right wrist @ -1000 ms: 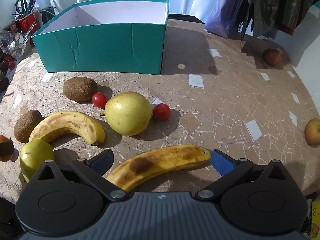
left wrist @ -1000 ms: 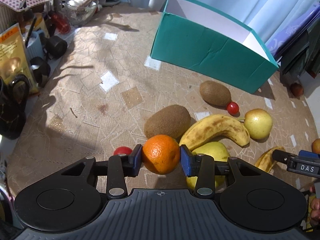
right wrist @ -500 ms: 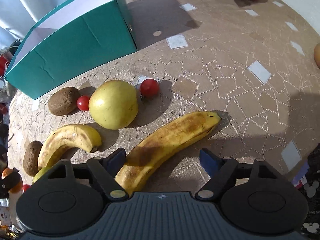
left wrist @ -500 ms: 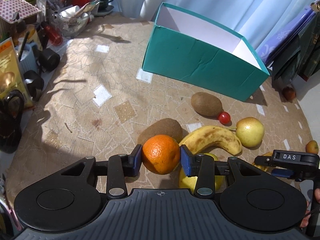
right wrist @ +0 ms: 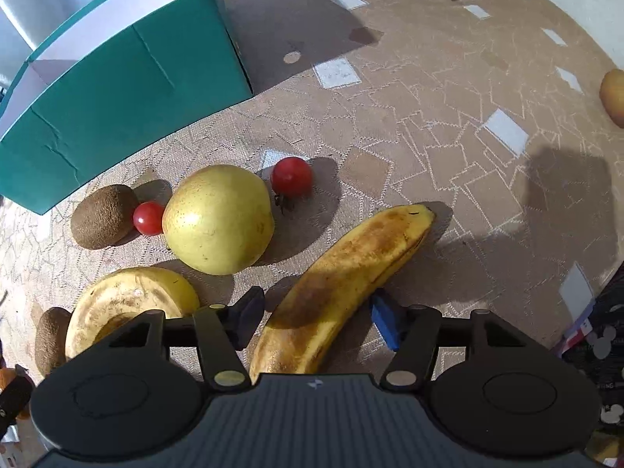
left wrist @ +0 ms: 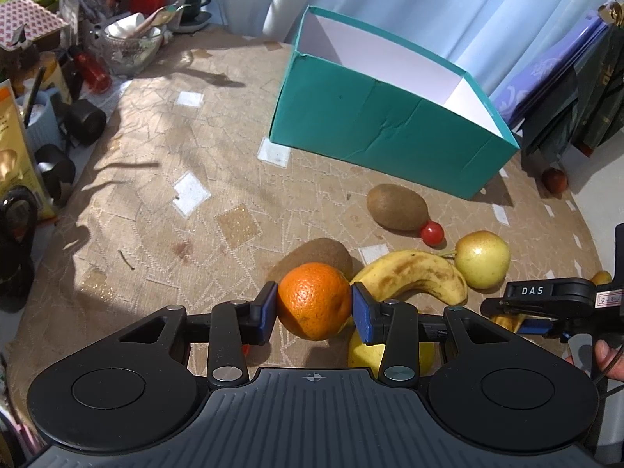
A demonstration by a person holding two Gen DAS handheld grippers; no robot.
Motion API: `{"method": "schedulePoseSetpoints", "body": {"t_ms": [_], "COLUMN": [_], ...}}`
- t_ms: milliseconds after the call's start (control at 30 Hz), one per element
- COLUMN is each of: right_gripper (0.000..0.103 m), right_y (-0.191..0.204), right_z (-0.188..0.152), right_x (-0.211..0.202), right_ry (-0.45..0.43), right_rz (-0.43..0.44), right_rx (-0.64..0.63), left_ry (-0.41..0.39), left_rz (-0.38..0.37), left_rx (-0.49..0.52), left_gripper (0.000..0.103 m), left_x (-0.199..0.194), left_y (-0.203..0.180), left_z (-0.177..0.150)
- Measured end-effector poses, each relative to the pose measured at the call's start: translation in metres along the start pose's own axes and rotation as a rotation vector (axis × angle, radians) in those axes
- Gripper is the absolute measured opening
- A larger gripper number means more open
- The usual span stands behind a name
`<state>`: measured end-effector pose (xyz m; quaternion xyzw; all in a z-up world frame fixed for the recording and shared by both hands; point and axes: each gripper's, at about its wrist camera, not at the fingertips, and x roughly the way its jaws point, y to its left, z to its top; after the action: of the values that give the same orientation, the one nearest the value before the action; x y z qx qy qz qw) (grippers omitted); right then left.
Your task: Organize fruits
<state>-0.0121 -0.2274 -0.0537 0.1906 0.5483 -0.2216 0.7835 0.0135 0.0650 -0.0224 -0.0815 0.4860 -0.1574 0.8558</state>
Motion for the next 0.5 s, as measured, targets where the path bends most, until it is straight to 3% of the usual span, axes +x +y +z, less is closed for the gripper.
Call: {"method": "schedulePoseSetpoints", "body": {"t_ms": [67,233,500], "right_gripper": [0.054,0.040,0.037], "right_y": [0.003,-0.012,-0.021], "right_z": [-0.003,-0.010,-0.017], "right_x": [-0.001,-0.011,-0.037], "right_ry": [-0.024,-0.040,-0.125], "right_rz": [-0.009,0.070,0.130], "right_rx": [-0.040,-0.030,-0.064], "left_ry": [0.001,-0.010,-0.048], "left_rz": [0.000,0.008,0.007], "left_rx": [0.001,0.000,0.032], "left_gripper": [0.044,0.044,0.044], "left_x": [0.000,-0.003,-0.011], "left_y": [0.000,-0.001,-0.019], "left_z": [0.000,0.003,0.018]}}
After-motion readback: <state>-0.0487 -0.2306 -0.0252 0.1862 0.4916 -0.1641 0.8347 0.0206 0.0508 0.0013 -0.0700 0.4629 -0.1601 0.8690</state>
